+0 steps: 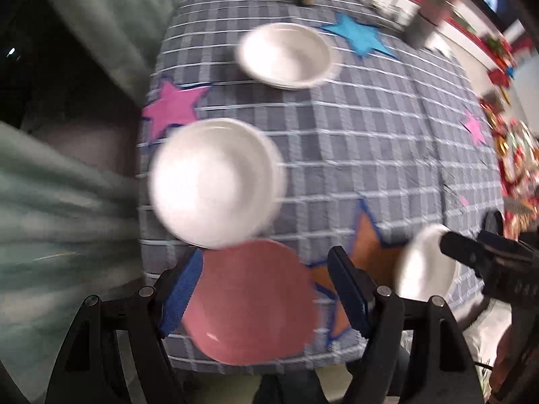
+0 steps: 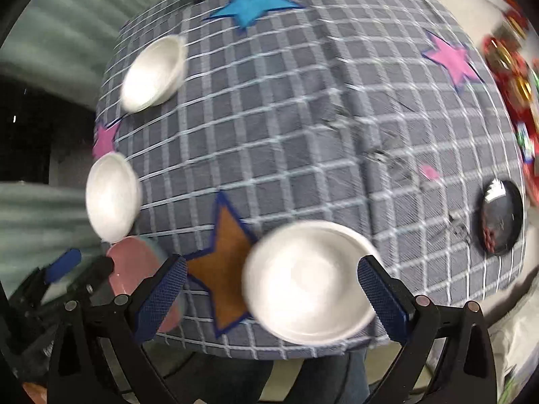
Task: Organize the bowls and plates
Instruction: 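Move both grippers over to a second white paper bowl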
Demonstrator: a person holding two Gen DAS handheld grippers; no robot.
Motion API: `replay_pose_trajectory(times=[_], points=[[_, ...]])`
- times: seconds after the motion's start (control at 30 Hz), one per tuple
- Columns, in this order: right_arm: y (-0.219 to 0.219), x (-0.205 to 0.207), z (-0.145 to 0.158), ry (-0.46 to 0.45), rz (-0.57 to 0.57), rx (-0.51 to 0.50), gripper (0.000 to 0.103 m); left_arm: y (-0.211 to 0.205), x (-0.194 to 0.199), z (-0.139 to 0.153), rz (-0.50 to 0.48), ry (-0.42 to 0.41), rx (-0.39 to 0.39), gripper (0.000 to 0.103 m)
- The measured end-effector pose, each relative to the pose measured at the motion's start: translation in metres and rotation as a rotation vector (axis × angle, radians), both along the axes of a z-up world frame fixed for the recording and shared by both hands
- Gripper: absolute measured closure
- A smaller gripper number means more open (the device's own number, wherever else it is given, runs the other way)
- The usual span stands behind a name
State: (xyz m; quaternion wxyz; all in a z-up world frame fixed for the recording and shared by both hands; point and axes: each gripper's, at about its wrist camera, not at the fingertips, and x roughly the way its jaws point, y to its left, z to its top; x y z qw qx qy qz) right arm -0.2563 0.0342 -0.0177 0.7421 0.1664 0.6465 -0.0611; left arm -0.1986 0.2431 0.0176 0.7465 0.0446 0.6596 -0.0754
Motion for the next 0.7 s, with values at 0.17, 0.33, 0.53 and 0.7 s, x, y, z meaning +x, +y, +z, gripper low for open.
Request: replay_pose_trajectory(times=[0.17,0.33,0.53,0.7], points=[[0.047,0.035,-0.011,0.038,0.086,-0.027,0.001,0.059,0.028,-0.015,0.137,0.025,0.004,0.023],[0.082,0.063,-0.028,0.08,0.155,-0.039,0.001,0.087,0.045,-0.031,0.157,0.033,0.046,0.023],[0.113,0.096,-0.049,0.119,0.221,-0.059,0.001,0.093,0.065,-0.059,0.108,0.047,0.094,0.023],[0.123,0.115,-0.069,0.147,0.23,-0.073,0.001,0.088,0.079,-0.08,0.058,0.052,0.108,0.023]])
